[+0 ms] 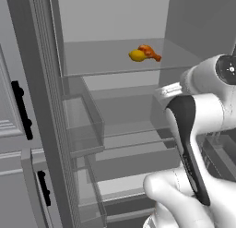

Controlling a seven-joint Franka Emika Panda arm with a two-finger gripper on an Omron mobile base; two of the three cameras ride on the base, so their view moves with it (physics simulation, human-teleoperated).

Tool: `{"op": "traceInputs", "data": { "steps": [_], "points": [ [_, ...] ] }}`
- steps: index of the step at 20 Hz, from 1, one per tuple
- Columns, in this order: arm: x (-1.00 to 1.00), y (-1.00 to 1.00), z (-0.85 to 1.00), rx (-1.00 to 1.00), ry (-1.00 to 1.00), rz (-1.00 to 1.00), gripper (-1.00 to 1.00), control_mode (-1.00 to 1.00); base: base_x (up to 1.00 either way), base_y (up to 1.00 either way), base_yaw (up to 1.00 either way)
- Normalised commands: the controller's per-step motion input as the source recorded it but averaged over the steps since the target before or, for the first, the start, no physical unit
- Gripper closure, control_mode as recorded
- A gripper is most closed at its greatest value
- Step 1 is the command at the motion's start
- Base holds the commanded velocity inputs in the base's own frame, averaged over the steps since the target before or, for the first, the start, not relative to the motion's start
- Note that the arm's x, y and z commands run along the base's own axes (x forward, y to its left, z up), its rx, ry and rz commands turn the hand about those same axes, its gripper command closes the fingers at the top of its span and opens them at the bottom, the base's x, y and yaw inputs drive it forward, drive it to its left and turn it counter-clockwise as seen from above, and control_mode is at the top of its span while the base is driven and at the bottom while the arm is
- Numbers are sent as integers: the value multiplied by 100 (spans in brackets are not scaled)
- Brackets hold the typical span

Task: Place one lemon and one chicken drumstick in each tupperware on the nearby counter, to pack two identical lunches.

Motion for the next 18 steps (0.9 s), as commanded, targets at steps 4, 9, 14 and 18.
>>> {"op": "traceInputs", "data": {
  "steps": [4, 9, 14, 18],
  "points": [
    [100, 0, 76, 11, 5, 0, -100, -100, 0, 0, 0],
    [100, -12, 40, 14, 13, 0, -100, -100, 0, 0, 0],
    [98, -29, -1, 5, 21, 0, -100, -100, 0, 0, 0],
    [90, -1, -57, -1, 2, 0, -100, -100, 0, 0, 0]
  ]
}}
